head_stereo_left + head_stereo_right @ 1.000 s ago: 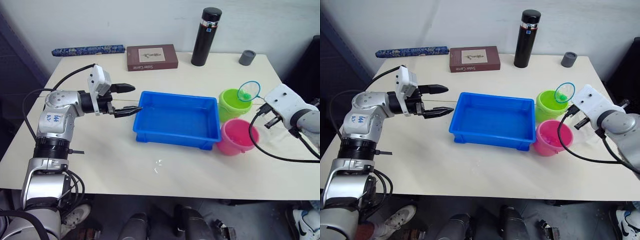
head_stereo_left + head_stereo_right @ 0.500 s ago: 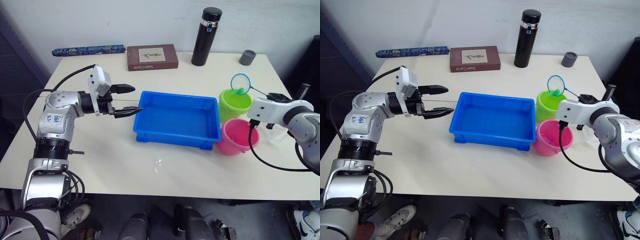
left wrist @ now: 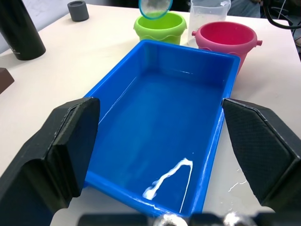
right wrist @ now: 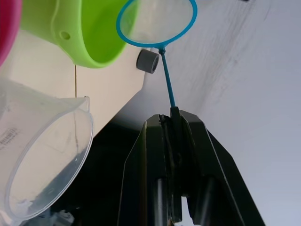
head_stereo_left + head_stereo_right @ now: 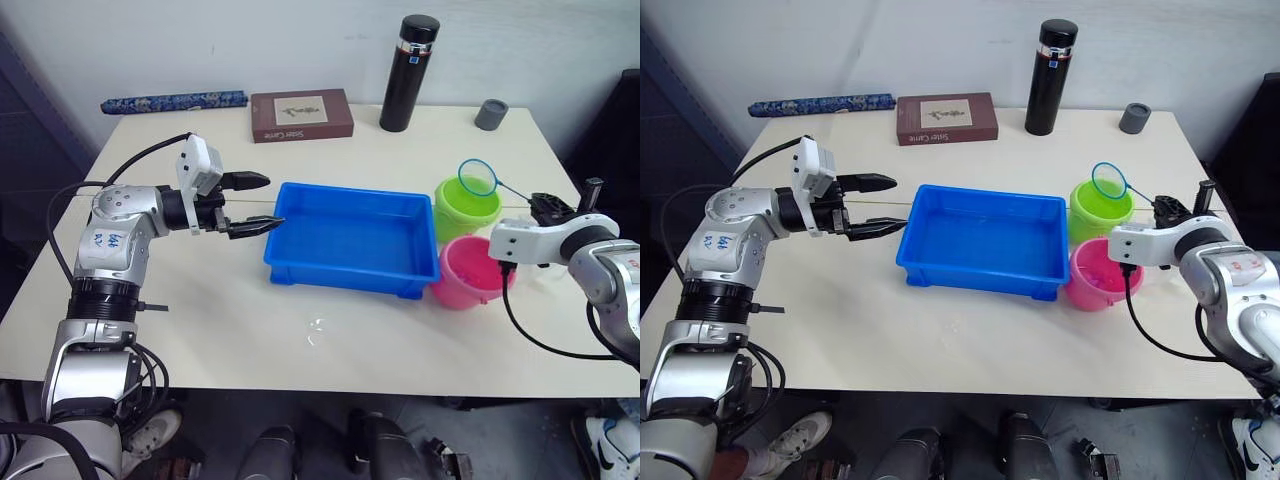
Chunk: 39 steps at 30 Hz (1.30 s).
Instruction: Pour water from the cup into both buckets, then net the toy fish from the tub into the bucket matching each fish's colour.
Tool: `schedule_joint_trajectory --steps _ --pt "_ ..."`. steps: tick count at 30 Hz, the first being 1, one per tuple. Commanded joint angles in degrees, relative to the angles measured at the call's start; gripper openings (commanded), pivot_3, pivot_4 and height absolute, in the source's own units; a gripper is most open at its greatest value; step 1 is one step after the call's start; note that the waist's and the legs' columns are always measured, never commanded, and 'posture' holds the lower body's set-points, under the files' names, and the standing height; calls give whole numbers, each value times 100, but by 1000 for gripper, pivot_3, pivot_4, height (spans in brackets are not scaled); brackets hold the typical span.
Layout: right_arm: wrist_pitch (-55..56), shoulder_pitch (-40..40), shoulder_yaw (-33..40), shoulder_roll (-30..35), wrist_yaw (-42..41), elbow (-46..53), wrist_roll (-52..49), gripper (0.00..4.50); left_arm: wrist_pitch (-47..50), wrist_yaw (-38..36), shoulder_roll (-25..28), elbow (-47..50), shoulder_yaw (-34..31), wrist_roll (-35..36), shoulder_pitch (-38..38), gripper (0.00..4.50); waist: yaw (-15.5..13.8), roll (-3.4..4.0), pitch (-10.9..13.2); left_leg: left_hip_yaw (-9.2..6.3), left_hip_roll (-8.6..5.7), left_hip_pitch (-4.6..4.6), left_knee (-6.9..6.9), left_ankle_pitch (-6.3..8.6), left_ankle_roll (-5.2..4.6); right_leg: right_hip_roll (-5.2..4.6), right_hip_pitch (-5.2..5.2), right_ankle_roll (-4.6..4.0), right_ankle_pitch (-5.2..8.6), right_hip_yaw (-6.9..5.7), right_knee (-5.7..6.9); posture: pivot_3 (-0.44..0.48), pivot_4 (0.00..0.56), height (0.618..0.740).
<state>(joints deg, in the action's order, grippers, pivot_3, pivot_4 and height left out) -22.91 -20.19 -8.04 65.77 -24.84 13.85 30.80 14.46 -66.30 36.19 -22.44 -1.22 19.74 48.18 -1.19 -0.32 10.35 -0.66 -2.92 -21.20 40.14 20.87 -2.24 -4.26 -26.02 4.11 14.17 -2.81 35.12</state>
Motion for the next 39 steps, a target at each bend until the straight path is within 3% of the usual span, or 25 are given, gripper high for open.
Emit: schedule_joint_trajectory --steps 1,5,10,20,27,32,39 --pt "-208 -317 947 -288 -789 521 -1091 0 53 -47 129 281 -174 104 -58 4447 7 0 0 0 1 1 1 0 1 2 1 0 0 1 -1 0 150 739" --pt "-332 -344 1453 -622 -1945 889 -2638 0 148 -60 179 389 -222 147 -154 4447 -5 0 0 -7 3 3 2 0 1 2 4 0 0 -3 -1 0 150 739" --pt "-706 -555 1764 -1160 -2658 1311 -4191 0 364 0 289 675 -354 234 -413 4447 -4 0 0 -14 1 4 7 0 0 -3 11 0 0 -7 -1 0 150 739" --pt "-2091 -918 1349 -1176 -3565 1533 -5970 0 1218 -149 730 2151 -665 890 -1443 4447 -22 0 0 -23 2 4 7 0 0 -10 12 0 0 -8 0 0 150 739" --pt "-2331 -609 738 -939 -4037 1543 -6252 0 1498 -519 1157 3133 -682 1254 -2326 4447 -17 1 0 -25 1 8 4 1 -3 -14 18 0 0 -8 -7 0 150 739" --pt "-2357 -477 70 -1090 -3887 1411 -5997 0 1237 -796 1265 3296 -349 1064 -2575 4447 -16 1 -1 -26 1 15 4 1 -3 -16 23 -1 1 -7 -6 0 150 739" --pt "-1860 -568 -895 -1839 -3369 790 -5149 0 760 -920 1021 2906 238 677 -2411 4447 -14 1 -1 -25 0 13 4 1 -3 -15 22 -2 0 -8 -6 0 150 739"
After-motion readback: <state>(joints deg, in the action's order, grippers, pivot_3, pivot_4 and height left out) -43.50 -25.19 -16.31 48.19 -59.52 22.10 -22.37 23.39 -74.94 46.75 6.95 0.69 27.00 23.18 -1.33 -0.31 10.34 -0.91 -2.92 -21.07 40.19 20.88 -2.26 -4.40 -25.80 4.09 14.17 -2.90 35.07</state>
